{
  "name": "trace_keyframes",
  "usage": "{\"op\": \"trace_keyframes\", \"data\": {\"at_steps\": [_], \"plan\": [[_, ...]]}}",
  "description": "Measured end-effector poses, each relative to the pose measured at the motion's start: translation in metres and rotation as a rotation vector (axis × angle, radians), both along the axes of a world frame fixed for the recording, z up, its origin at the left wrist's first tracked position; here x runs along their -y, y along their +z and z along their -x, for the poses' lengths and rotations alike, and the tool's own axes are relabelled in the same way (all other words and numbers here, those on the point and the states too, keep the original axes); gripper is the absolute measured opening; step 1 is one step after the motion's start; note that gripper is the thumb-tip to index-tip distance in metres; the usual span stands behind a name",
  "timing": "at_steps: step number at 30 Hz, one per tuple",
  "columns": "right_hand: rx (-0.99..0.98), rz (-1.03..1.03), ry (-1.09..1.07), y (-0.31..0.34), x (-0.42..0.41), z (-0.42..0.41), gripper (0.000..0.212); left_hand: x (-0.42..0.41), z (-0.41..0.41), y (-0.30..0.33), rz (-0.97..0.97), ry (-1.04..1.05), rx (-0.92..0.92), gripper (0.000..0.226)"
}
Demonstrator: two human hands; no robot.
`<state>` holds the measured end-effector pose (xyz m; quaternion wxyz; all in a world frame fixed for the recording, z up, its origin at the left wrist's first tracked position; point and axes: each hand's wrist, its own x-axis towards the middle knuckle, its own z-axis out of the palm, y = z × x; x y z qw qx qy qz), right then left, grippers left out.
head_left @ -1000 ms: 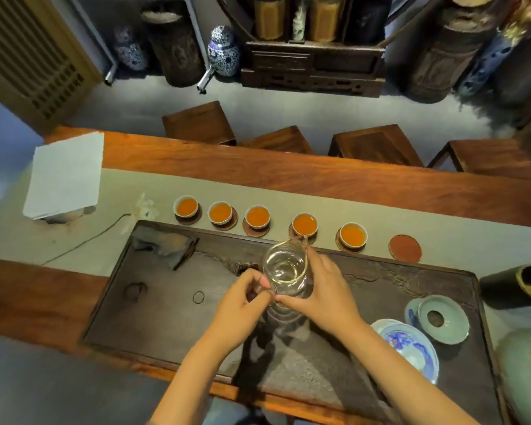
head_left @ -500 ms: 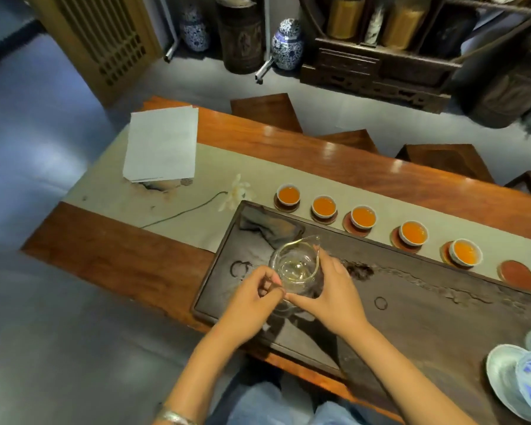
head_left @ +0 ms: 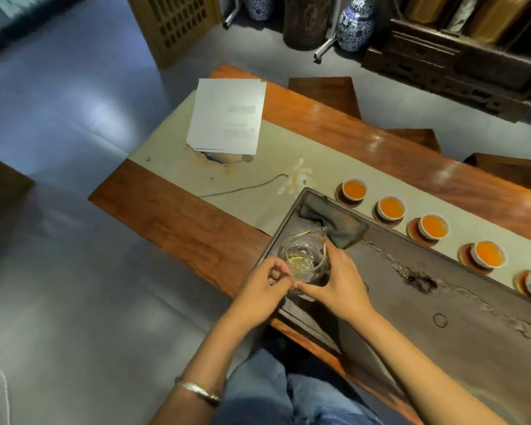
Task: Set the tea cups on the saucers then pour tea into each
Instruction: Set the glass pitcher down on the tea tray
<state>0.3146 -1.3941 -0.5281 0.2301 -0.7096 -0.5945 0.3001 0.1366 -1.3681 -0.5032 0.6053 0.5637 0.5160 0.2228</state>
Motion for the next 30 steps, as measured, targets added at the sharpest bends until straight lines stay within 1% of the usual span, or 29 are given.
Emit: {"op": "trace_keyframes", "data": {"at_steps": [3, 6, 11, 19, 22, 23, 26, 30], "plan": [[-0.005, -0.003, 0.020, -0.005, -0.007, -0.003, 0.099, -0.003, -0.002, -0.008, 0.010, 0.022, -0.014, 0.021], [0.004, -0.002, 0.047, -0.008, -0.012, -0.006, 0.100, -0.006, -0.004, -0.015, 0.028, 0.031, -0.026, 0.025], [0.013, 0.020, 0.064, -0.014, -0.019, -0.007, 0.103, -0.011, -0.005, -0.021, 0.028, 0.030, -0.051, 0.018], [0.021, 0.039, 0.053, -0.020, -0.021, -0.005, 0.109, -0.015, -0.003, -0.027, 0.023, 0.004, -0.066, 0.019], [0.019, 0.043, 0.048, -0.022, -0.020, -0.008, 0.111, -0.014, -0.005, -0.031, 0.032, -0.010, -0.062, 0.008], [0.021, 0.050, 0.046, -0.023, -0.019, -0.009, 0.112, -0.014, -0.006, -0.032, 0.036, -0.012, -0.064, 0.007], [0.017, 0.072, 0.037, -0.023, -0.018, -0.010, 0.113, -0.012, -0.008, -0.038, 0.045, -0.015, -0.069, 0.017], [0.015, 0.086, 0.033, -0.023, -0.020, -0.008, 0.113, -0.014, -0.006, -0.042, 0.072, -0.021, -0.046, 0.013]]}}
